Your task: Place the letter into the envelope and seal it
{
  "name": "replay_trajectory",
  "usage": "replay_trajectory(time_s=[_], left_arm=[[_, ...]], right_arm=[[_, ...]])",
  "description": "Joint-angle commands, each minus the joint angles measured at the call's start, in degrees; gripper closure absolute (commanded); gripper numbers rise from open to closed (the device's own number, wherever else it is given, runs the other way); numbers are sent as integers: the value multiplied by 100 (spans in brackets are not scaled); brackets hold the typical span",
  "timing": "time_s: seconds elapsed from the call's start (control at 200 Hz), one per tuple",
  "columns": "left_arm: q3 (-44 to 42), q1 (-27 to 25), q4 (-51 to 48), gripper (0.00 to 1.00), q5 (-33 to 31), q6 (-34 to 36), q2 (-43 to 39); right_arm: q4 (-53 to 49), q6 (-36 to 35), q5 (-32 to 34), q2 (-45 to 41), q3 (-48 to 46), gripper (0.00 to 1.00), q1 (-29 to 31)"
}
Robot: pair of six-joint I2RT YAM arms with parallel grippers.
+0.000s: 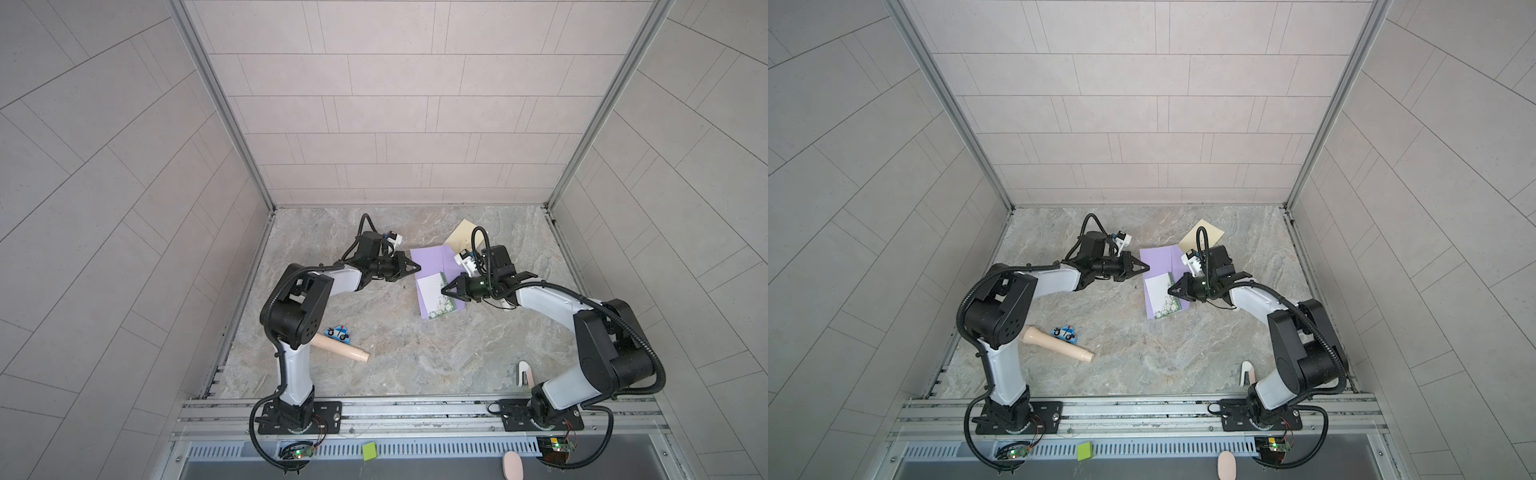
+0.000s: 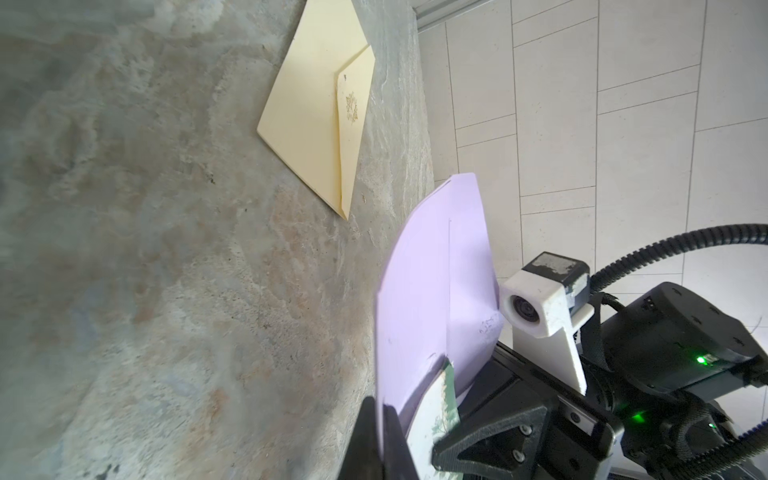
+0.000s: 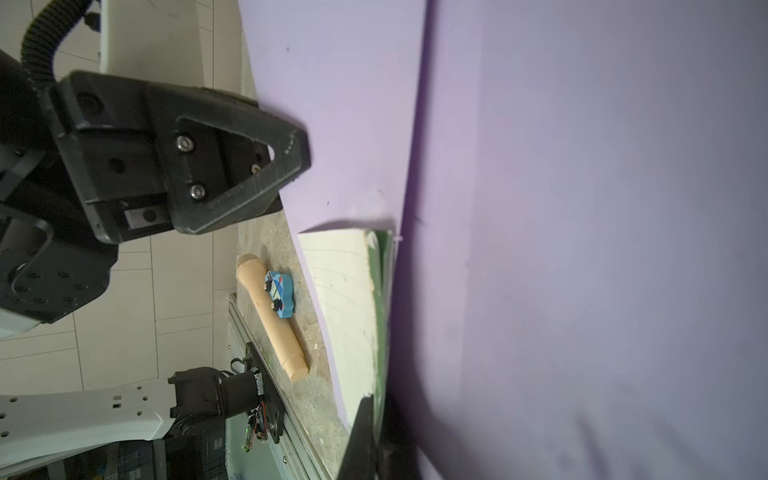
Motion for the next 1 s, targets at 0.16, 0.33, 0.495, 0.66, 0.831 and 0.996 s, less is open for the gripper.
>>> replay_trajectory(time_s=[0.16, 0.33, 0.495, 0.66, 0.831, 0.996], left_arm=[[91, 6, -1133, 100, -276, 967, -288], [88, -77, -1073, 100, -292, 901, -125], [134, -136, -1146, 100, -385, 917, 2], [338, -141, -2102, 100, -686, 1566, 108], [673, -157, -3358, 100, -1126, 2350, 340], [850, -193, -3802, 100, -1265, 2680, 458]], right_arm=[[-277, -181, 391, 192, 90, 91, -206], [-14, -35, 368, 313, 64, 83, -146], [103, 33, 450, 388, 53, 92, -49], [44, 44, 880, 270, -52, 97, -232], [-147, -88, 950, 263, -35, 98, -489], [-438, -284, 1109, 456, 103, 97, -493]])
